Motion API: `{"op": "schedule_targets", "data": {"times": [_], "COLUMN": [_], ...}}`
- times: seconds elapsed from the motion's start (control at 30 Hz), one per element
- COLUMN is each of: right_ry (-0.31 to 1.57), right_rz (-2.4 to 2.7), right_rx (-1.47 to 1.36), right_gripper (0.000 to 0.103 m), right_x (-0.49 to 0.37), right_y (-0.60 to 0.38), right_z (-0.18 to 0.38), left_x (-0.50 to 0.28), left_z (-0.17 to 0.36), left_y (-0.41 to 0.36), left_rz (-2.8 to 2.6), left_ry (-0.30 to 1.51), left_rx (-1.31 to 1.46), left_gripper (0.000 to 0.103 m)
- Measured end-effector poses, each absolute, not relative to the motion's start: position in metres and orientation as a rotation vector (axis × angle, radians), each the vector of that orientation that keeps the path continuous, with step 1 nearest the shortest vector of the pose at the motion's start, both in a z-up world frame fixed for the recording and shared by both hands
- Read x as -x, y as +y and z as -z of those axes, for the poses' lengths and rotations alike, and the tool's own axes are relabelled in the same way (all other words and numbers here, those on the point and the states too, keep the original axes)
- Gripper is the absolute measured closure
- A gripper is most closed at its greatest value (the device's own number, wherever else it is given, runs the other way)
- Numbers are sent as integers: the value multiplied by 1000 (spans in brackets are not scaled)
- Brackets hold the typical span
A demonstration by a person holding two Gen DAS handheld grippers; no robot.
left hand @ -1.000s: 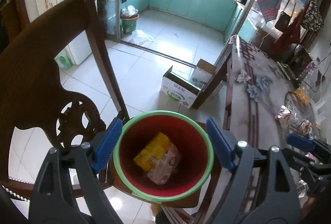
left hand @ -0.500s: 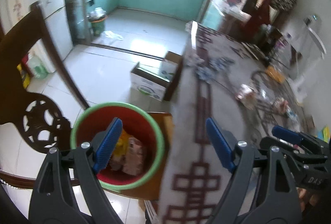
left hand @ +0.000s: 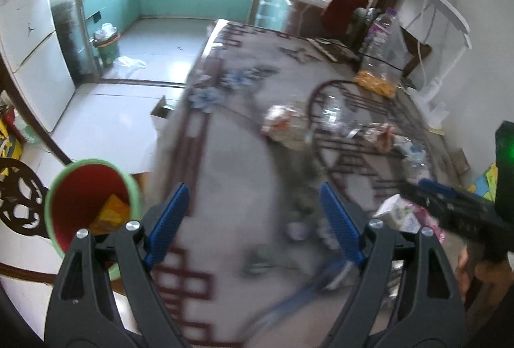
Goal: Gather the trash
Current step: 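Move both open tools from the bucket back over the trash on the table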
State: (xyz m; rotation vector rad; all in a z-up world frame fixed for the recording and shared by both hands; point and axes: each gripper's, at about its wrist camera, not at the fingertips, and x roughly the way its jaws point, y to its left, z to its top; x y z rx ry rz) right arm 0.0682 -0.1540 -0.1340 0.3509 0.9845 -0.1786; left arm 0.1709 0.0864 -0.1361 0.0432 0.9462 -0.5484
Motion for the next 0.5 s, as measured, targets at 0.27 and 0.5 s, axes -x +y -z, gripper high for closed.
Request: {"op": "schedule_targets", "data": {"times": [0.27,0.5], "right_ry": [1033,1126], "right_rz": [228,210], "right_rx": [-392,-390], "right_gripper": [35,35], "right_x": [-106,-158], "right_y": [-275,-307], "right_z": [158,200], "left_x": [-138,-138], "left_z": [137,135], "left_y": [17,-28], "left_rz": [546,530], "left_ry": [952,955], "left_rx": [-63,-123], "left_gripper": [22,22]}}
